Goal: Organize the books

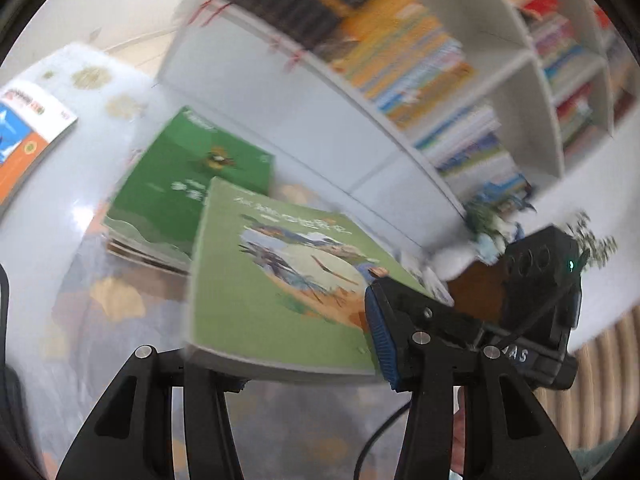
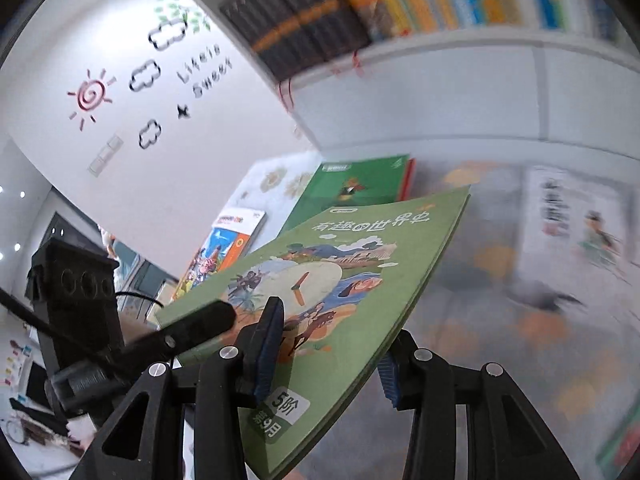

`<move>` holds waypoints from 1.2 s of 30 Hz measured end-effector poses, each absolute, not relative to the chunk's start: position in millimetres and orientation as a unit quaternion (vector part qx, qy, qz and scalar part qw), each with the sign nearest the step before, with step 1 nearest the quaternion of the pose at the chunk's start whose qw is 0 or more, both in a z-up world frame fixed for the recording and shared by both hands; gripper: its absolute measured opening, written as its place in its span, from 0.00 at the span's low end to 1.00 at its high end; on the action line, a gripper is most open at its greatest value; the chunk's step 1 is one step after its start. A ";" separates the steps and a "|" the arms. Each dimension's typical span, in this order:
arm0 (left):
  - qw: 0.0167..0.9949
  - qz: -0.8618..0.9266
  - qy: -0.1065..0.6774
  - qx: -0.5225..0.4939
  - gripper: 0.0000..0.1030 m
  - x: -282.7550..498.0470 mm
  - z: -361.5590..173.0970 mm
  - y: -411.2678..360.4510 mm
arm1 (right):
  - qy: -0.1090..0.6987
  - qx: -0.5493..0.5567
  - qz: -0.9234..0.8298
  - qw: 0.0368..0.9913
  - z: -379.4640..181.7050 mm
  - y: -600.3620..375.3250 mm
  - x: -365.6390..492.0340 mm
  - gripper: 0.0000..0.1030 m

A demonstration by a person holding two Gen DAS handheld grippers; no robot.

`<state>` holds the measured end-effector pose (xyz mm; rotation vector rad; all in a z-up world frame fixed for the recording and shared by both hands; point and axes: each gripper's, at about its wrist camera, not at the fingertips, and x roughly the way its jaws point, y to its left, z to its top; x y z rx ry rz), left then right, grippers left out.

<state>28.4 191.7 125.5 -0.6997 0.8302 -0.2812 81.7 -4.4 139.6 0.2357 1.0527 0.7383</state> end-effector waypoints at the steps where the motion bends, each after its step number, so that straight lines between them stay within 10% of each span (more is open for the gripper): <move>1: 0.845 -0.127 0.395 -0.336 0.43 35.6 118.4 198.8 | 0.500 0.110 0.344 0.787 132.8 4.6 93.4 0.40; 13: 0.811 -0.063 0.448 -0.371 0.43 99.4 58.9 250.6 | 0.592 0.148 0.293 0.736 63.2 61.6 180.7 0.51; 24: 0.795 -0.001 0.454 -0.401 0.44 3.3 53.3 264.9 | 0.653 0.084 0.310 0.686 32.3 8.4 118.0 0.67; 36: 0.769 -0.268 0.541 -0.209 0.53 27.9 88.6 0.4 | 0.651 0.160 0.081 0.738 48.7 -254.5 -55.8 0.67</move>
